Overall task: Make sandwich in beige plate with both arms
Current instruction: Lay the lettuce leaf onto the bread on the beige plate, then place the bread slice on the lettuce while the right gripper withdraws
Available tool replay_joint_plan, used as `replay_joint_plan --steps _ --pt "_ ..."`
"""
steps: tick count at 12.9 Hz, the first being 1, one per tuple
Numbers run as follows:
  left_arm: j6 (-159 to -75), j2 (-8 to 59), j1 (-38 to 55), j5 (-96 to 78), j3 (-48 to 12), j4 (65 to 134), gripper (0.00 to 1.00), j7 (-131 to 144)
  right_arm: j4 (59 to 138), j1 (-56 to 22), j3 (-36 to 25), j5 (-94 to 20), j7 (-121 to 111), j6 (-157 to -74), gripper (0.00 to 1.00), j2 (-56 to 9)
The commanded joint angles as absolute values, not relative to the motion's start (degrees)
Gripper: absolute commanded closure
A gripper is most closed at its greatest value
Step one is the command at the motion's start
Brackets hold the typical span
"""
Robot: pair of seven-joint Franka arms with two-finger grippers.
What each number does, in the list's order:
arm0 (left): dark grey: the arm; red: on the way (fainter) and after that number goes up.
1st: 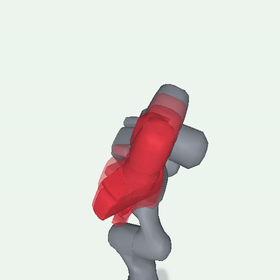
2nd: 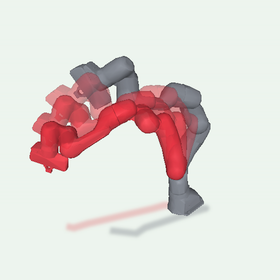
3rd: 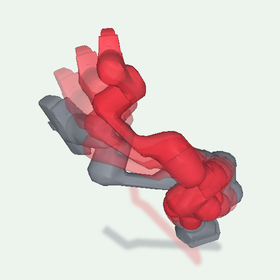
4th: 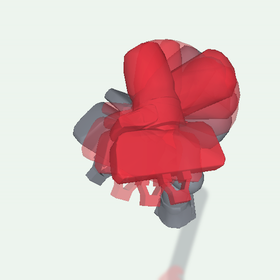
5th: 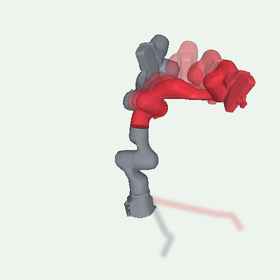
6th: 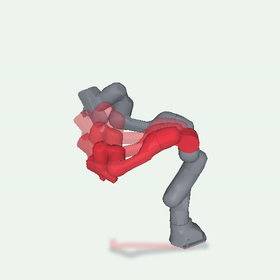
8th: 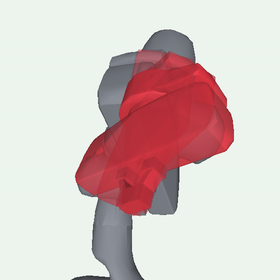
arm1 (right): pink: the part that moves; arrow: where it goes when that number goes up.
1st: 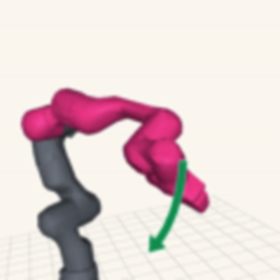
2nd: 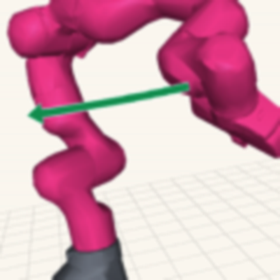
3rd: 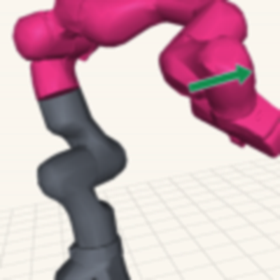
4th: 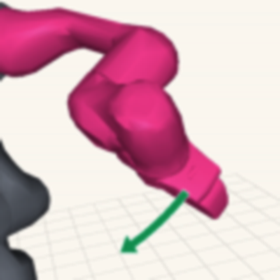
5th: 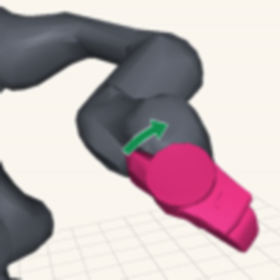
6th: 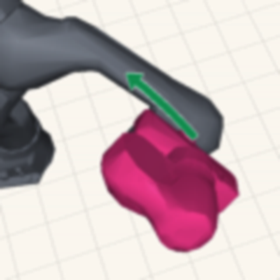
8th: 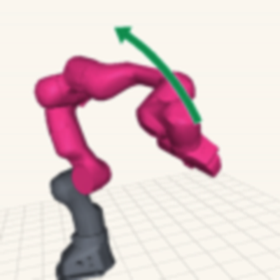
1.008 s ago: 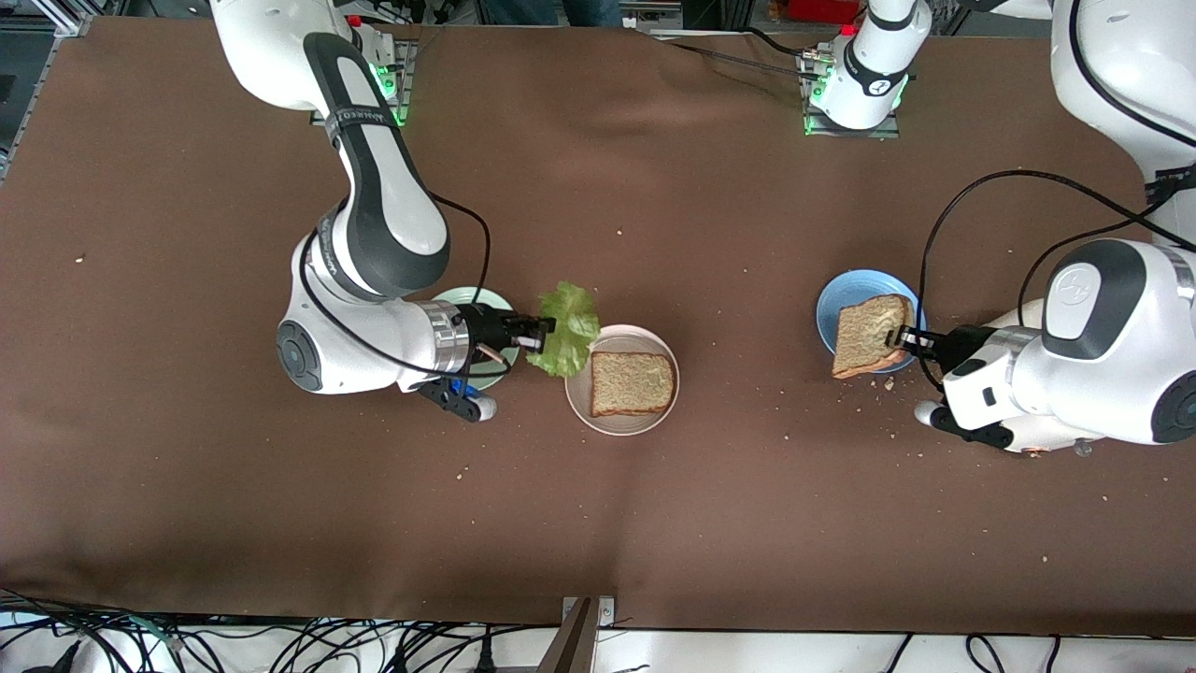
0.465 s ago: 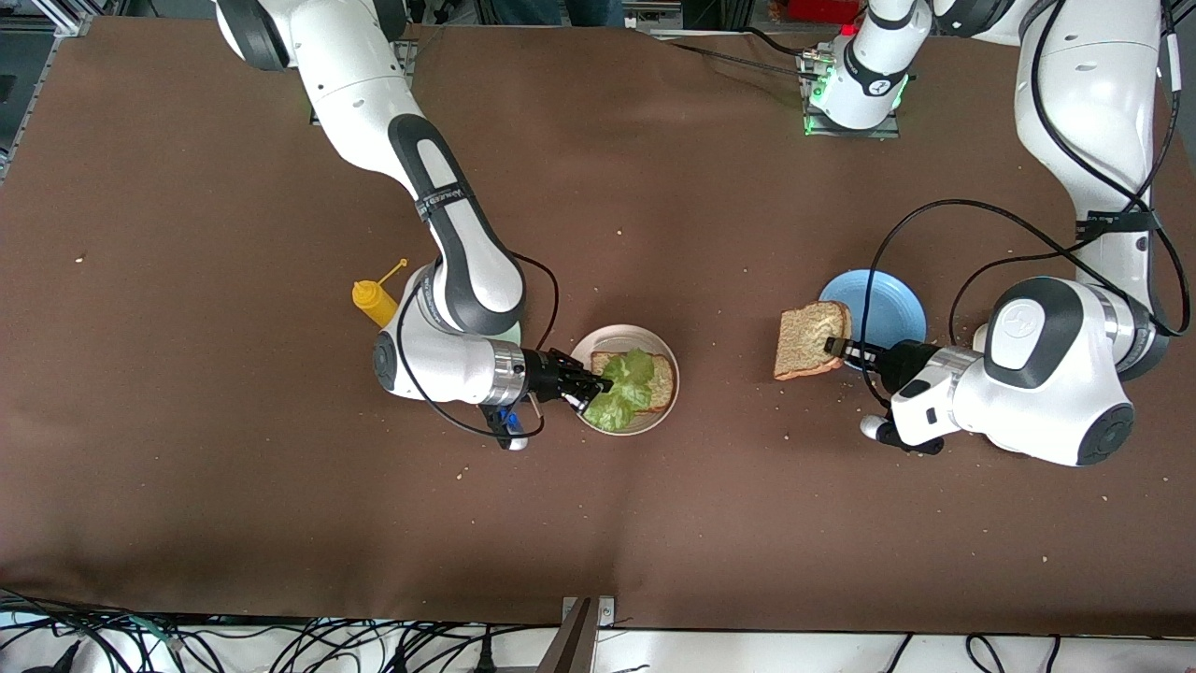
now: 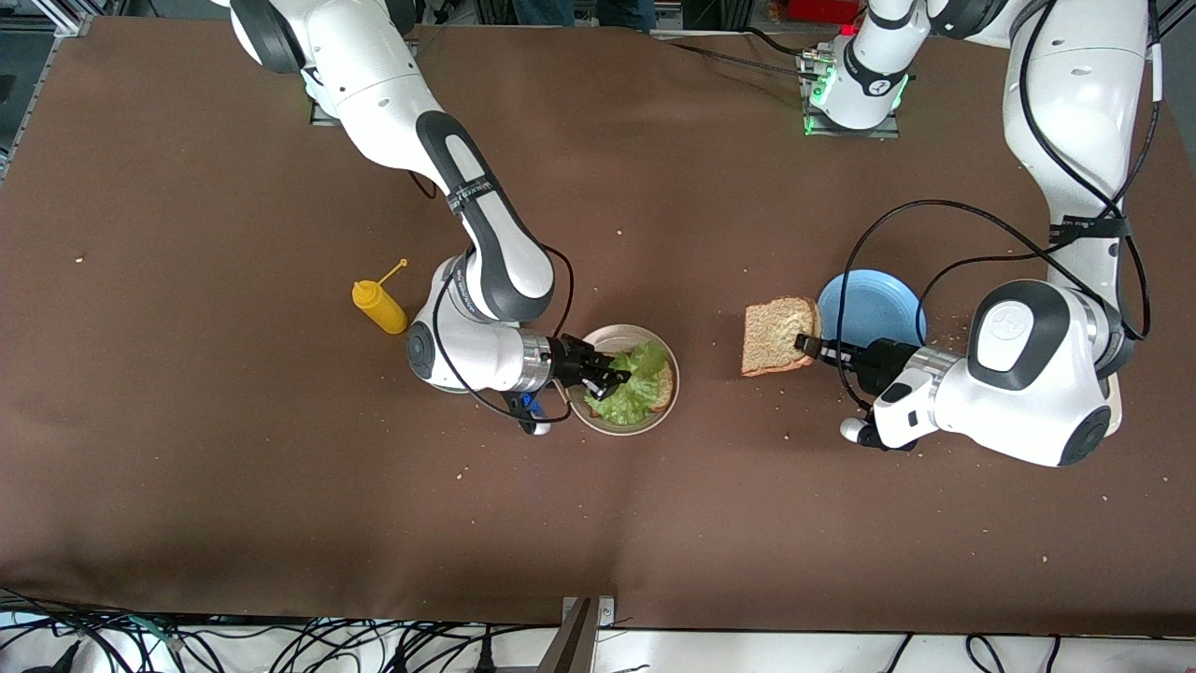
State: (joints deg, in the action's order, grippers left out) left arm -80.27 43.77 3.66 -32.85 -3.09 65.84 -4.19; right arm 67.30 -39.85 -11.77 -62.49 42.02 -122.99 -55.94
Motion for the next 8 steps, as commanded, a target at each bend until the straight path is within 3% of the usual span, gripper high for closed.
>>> replay_joint_plan --steps 1,4,8 --pt "-80.2 44.1 5.5 -36.7 -2.5 65.7 1.0 -1.0 68.4 -38.8 -14.4 -59.5 41.9 -117.1 0.0 -53.1" --pt "-84.9 44.6 9.0 -38.4 -2.5 65.7 1.0 3.9 68.4 -38.9 -18.8 -59.1 41.8 -112.7 0.0 -50.2" --pt "-93.0 46.0 15.4 -41.8 -2.5 65.8 1.0 11.2 68.4 -38.9 -23.3 -45.2 37.3 -102.0 0.0 -45.9"
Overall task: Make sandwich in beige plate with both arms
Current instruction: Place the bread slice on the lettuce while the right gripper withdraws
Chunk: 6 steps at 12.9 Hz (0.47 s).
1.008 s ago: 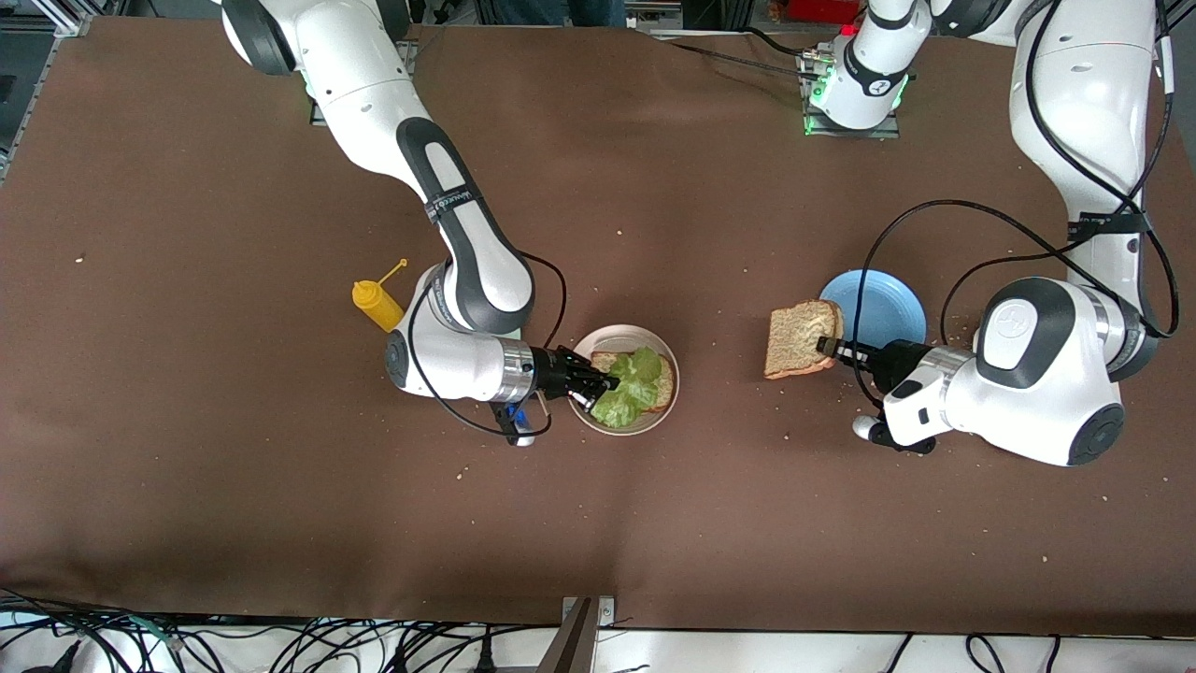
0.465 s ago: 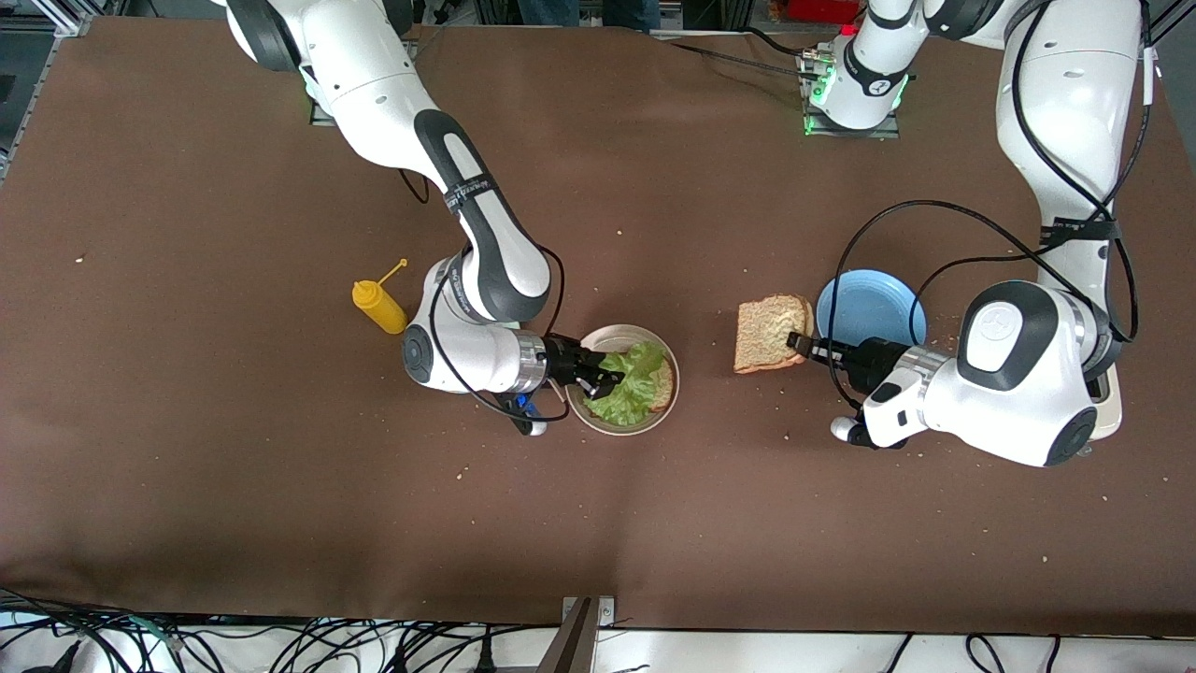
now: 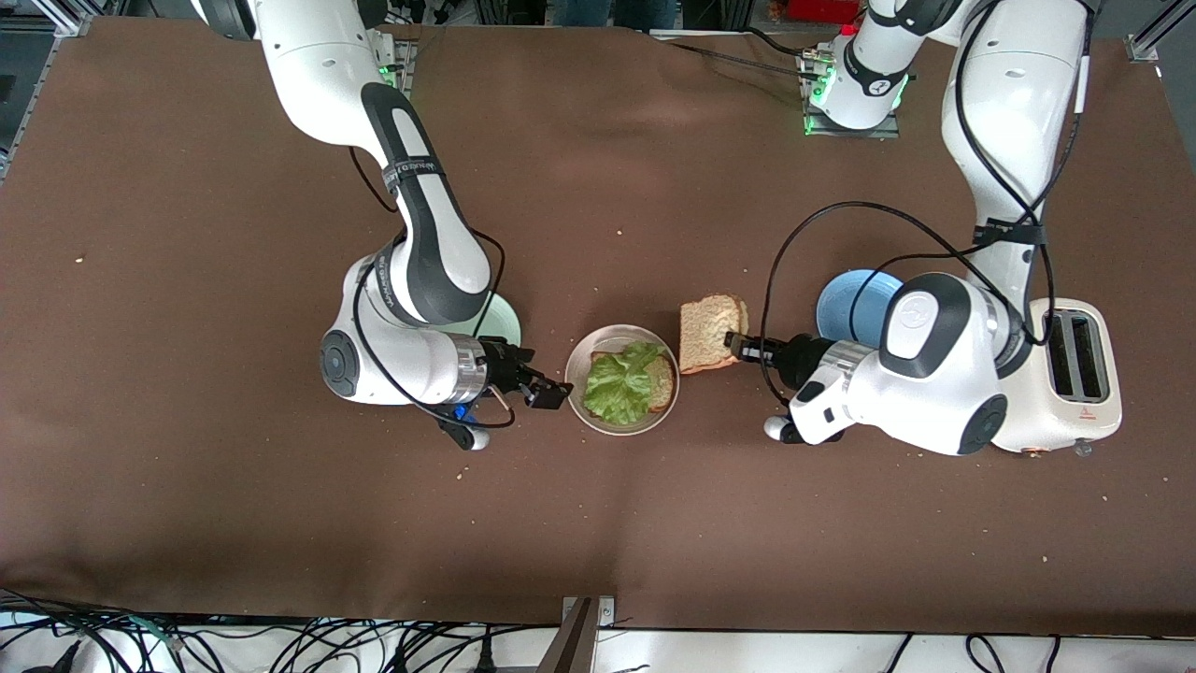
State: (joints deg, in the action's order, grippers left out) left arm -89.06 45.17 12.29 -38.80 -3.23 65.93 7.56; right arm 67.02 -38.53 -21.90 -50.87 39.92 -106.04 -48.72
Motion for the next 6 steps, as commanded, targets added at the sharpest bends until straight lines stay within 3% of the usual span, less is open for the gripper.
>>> replay_joint_plan --steps 1,4,6 --pt "-96.8 46.6 16.7 -42.7 -2.5 65.9 1.0 13.4 68.3 -38.9 -24.2 -40.7 35.2 -98.9 0.0 -44.9" --pt "-102.9 47.8 19.8 -45.4 -2.5 66.0 1.0 15.0 68.4 -38.9 -24.8 -26.8 24.5 -92.7 0.0 -41.6" --pt "-106.6 48.5 21.3 -46.4 -2.5 66.0 1.0 15.6 68.4 -38.9 -28.2 -24.2 20.8 -90.3 0.0 -39.6"
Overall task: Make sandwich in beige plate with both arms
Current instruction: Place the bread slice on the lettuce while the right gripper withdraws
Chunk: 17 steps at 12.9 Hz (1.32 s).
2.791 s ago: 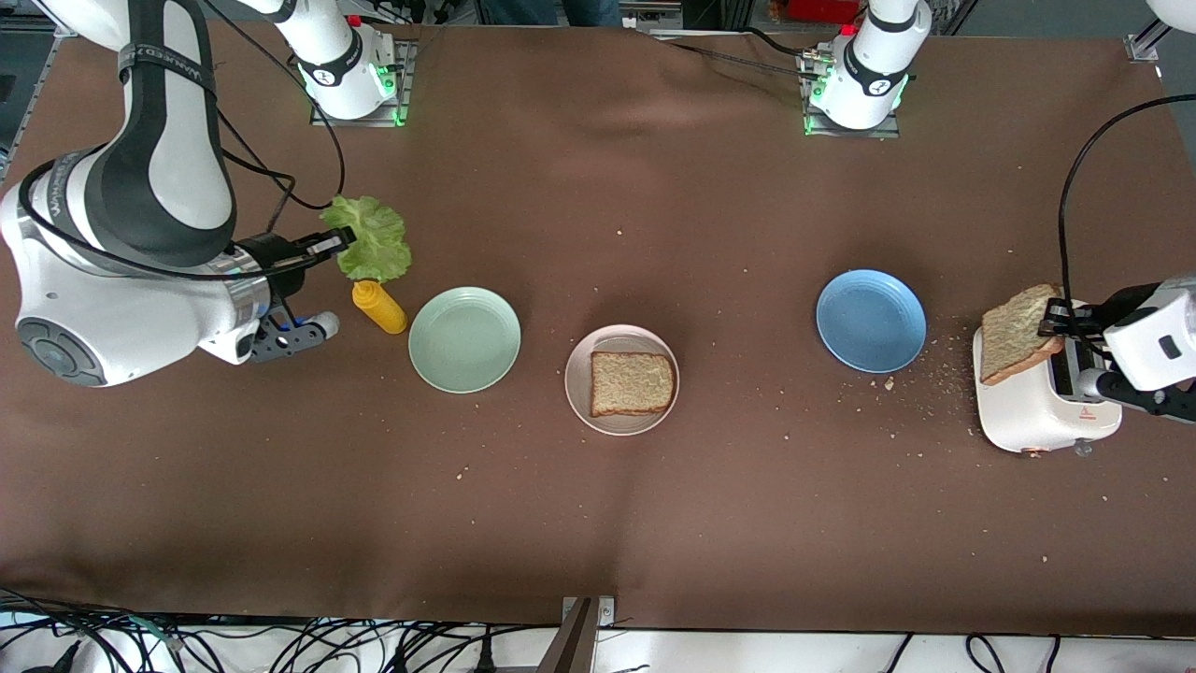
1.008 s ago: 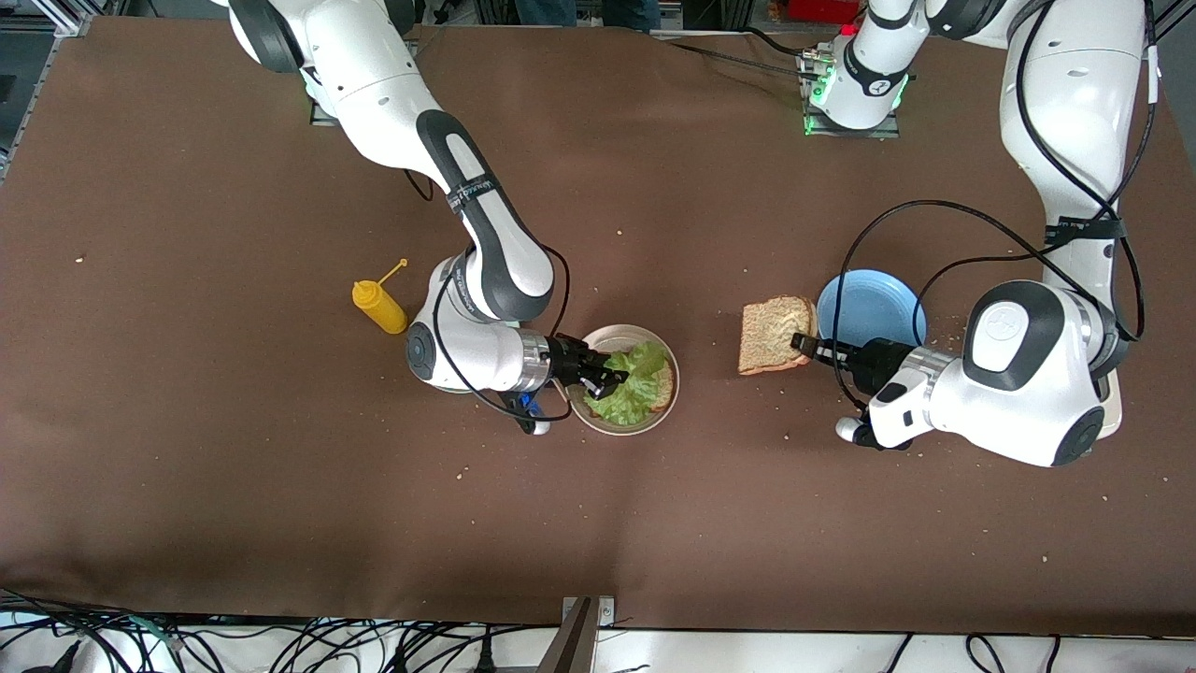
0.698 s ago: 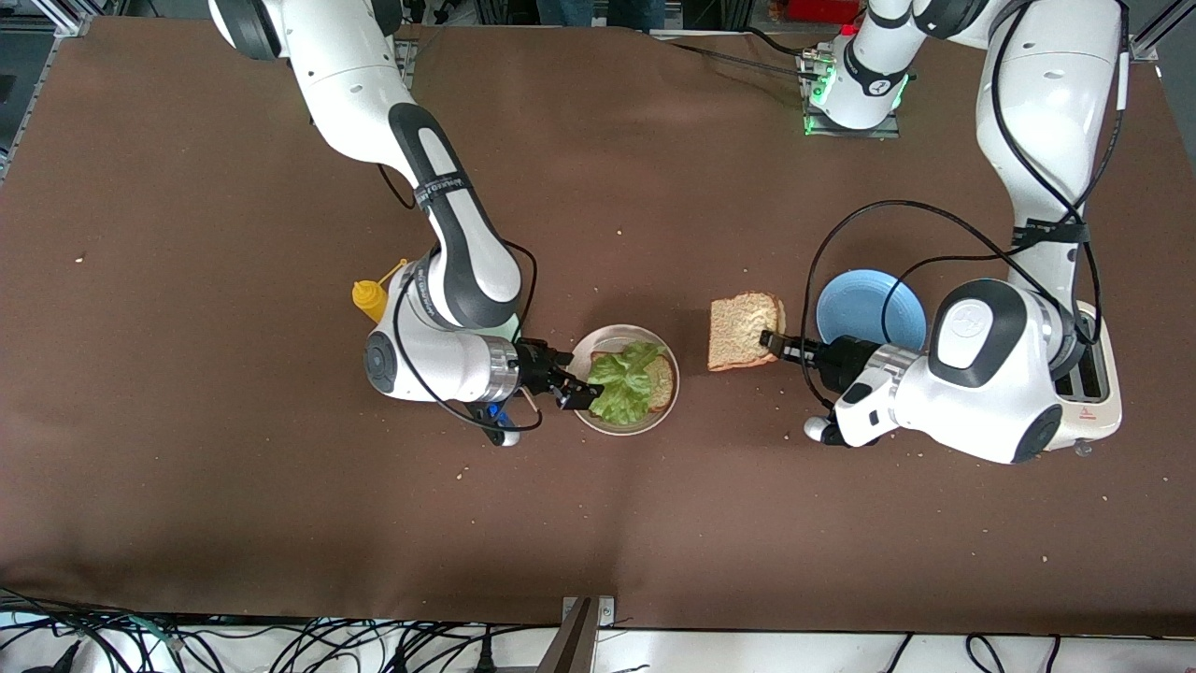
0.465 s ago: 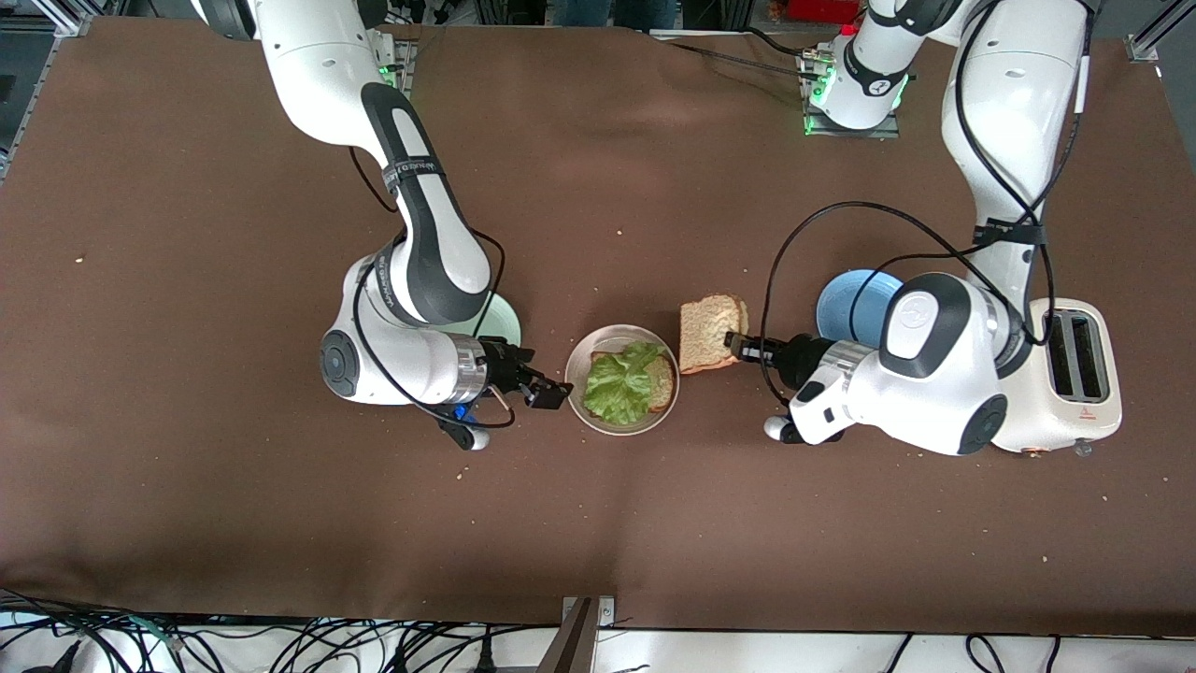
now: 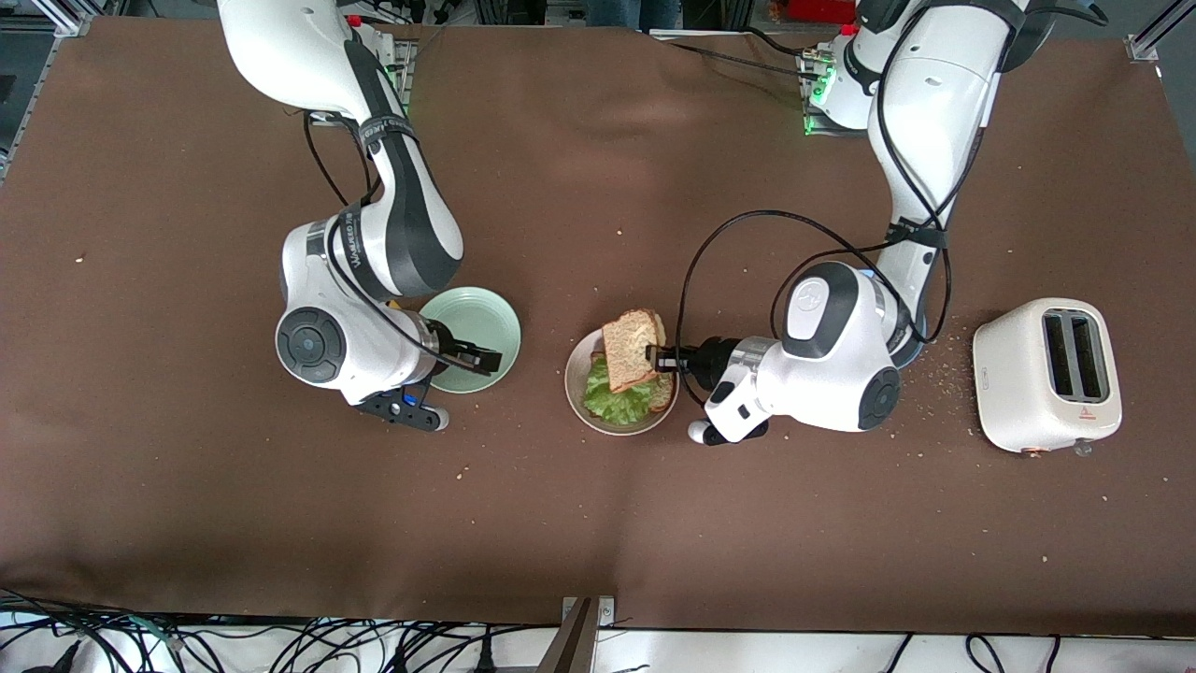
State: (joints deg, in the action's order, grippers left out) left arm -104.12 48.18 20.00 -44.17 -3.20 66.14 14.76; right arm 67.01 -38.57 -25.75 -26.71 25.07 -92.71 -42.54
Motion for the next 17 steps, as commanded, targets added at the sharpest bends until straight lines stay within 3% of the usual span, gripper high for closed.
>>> replay_joint_plan --steps 1,4,9,11,13,15,16,17 --pt "-108.1 48.9 21.8 -46.3 -2.5 66.0 1.0 15.6 68.4 -38.9 -30.2 -24.0 18.2 -89.1 0.0 -38.5" --pt "-108.8 49.9 21.8 -46.4 -2.5 66.0 1.0 15.3 68.4 -38.8 -37.1 -24.7 9.4 -84.7 0.0 -37.0" --pt "-111.6 51.5 21.9 -46.3 -2.5 66.1 1.0 15.2 69.5 -39.3 -41.1 -24.4 1.1 -81.8 0.0 -34.8" --pt "-111.7 51.6 21.8 -46.2 -2.5 67.2 1.0 14.9 72.0 -36.5 -39.7 -24.1 1.0 -81.6 0.0 -32.4" --pt "-111.7 51.6 21.3 -46.0 -2.5 67.6 0.53 14.7 79.3 -30.5 -31.6 -22.6 1.1 -83.0 0.0 -26.2" --pt "-111.6 51.6 20.7 -45.4 -2.0 68.7 0.29 14.4 87.6 -24.2 -20.3 -9.5 1.1 -90.7 0.0 -18.8" --pt "-111.6 51.6 20.3 -45.4 -1.9 68.8 0.06 14.5 91.0 -19.9 -13.5 -4.4 1.1 -92.9 0.0 -15.2" --pt "-111.6 51.6 19.9 -45.4 -1.8 68.9 0.0 14.6 93.0 -16.0 -9.0 -4.1 1.4 -92.9 0.0 -12.6"
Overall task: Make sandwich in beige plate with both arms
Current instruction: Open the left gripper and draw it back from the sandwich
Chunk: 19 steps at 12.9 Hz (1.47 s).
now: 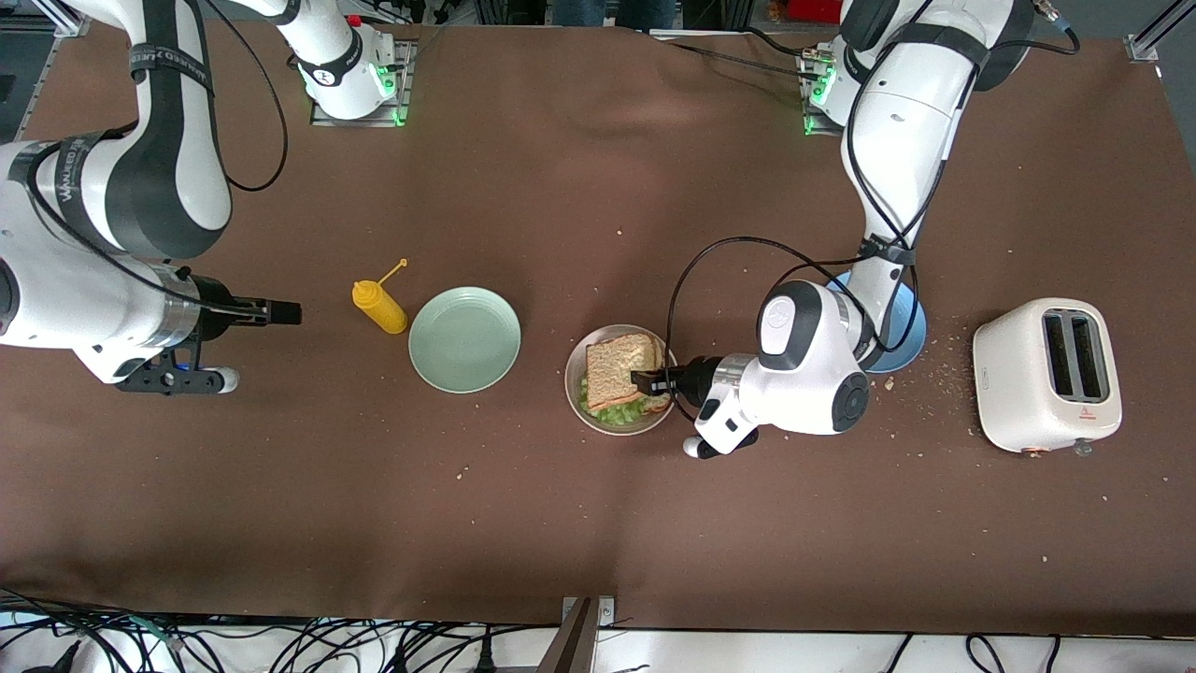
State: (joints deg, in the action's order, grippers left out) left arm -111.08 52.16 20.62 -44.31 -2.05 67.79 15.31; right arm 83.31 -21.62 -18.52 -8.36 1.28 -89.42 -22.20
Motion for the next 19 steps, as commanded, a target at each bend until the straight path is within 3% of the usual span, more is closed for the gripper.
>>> replay_joint_plan --steps 1,5,8,13,19 --pt "-111.6 51.6 19.2 -45.4 -1.8 68.9 0.0 14.5 94.9 -13.6 -7.4 -3.9 1.1 -92.9 0.0 -10.7" --pt "-111.6 51.6 17.2 -43.3 -1.4 68.9 0.0 14.6 99.7 -2.5 -1.0 -3.3 1.4 -95.9 0.0 -1.1" --pt "-110.6 50.5 13.0 -33.9 -1.4 68.9 0.0 14.9 99.2 0.3 -0.4 -1.3 1.2 -96.2 0.0 1.9" --pt "-96.3 46.0 2.5 -18.0 -1.4 68.1 0.0 14.7 98.7 1.0 -0.2 -0.6 0.9 -95.6 0.0 1.7" --pt "-89.7 37.6 -2.4 -2.5 -1.8 70.1 0.0 10.1 95.5 0.9 -0.3 -0.2 -4.7 -91.2 0.0 1.4"
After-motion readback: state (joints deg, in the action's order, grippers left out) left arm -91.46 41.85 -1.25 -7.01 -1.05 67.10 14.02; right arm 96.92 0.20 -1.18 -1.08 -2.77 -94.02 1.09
